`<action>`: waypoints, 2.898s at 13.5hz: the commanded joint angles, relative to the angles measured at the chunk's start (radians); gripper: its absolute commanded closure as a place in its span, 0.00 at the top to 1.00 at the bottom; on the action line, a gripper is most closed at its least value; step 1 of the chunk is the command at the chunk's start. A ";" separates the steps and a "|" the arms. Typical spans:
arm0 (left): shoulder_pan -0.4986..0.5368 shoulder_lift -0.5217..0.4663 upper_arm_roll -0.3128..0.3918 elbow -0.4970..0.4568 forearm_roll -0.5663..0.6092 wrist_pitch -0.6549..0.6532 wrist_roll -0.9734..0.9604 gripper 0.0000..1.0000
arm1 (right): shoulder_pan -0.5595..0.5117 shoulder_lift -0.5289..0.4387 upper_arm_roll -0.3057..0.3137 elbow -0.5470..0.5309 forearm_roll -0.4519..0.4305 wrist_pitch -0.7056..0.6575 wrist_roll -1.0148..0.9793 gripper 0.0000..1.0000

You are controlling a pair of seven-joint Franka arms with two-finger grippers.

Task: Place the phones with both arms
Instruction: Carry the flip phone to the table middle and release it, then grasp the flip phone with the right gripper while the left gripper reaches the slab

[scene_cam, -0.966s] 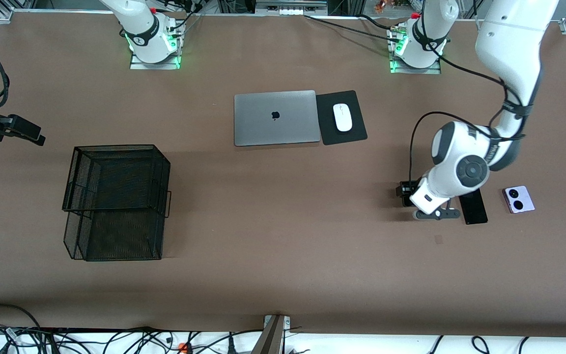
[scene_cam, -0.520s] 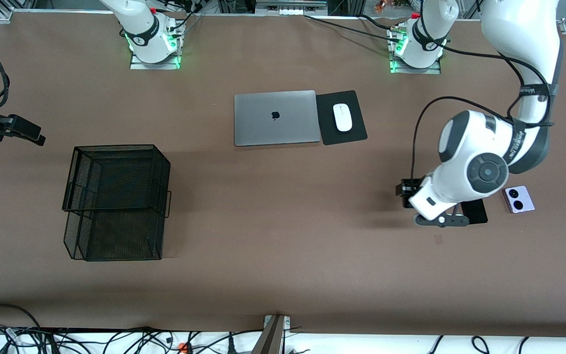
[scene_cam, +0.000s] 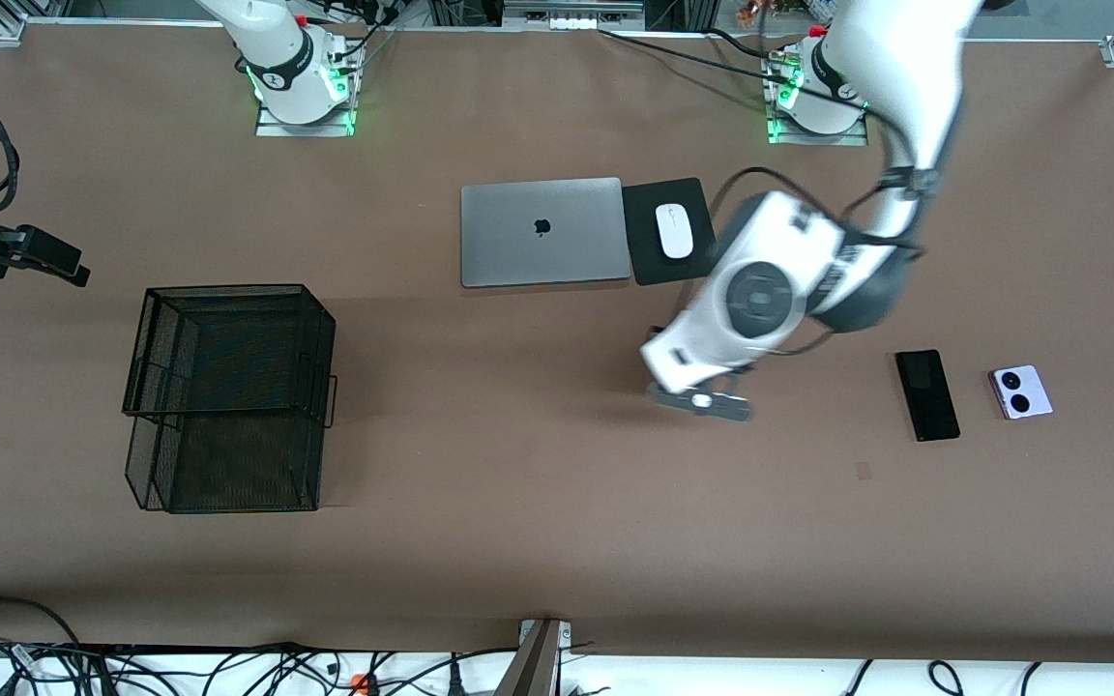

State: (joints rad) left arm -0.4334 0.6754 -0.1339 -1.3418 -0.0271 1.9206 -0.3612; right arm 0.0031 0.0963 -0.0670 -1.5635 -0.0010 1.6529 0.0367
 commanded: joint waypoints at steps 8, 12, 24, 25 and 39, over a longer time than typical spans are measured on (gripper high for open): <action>-0.245 0.280 0.028 0.098 -0.025 0.435 -0.245 0.40 | -0.005 -0.006 0.004 -0.003 0.016 -0.004 -0.003 1.00; -0.245 0.282 0.028 0.096 -0.024 0.439 -0.246 1.00 | -0.005 -0.004 0.004 -0.006 0.016 -0.001 0.006 1.00; -0.029 -0.074 0.065 0.089 0.030 -0.164 -0.124 1.00 | 0.102 0.023 0.013 -0.004 0.013 0.027 0.102 1.00; 0.007 -0.107 0.065 0.089 0.044 -0.225 -0.048 1.00 | 0.145 0.039 0.013 -0.003 0.016 0.043 0.153 1.00; 0.324 -0.352 0.062 0.102 0.131 -0.457 0.248 1.00 | 0.761 0.577 0.003 0.295 -0.049 0.379 0.974 1.00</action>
State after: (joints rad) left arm -0.1146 0.3414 -0.0560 -1.2234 0.0792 1.4738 -0.1279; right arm 0.7408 0.5941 -0.0468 -1.3530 -0.0263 2.0179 0.9390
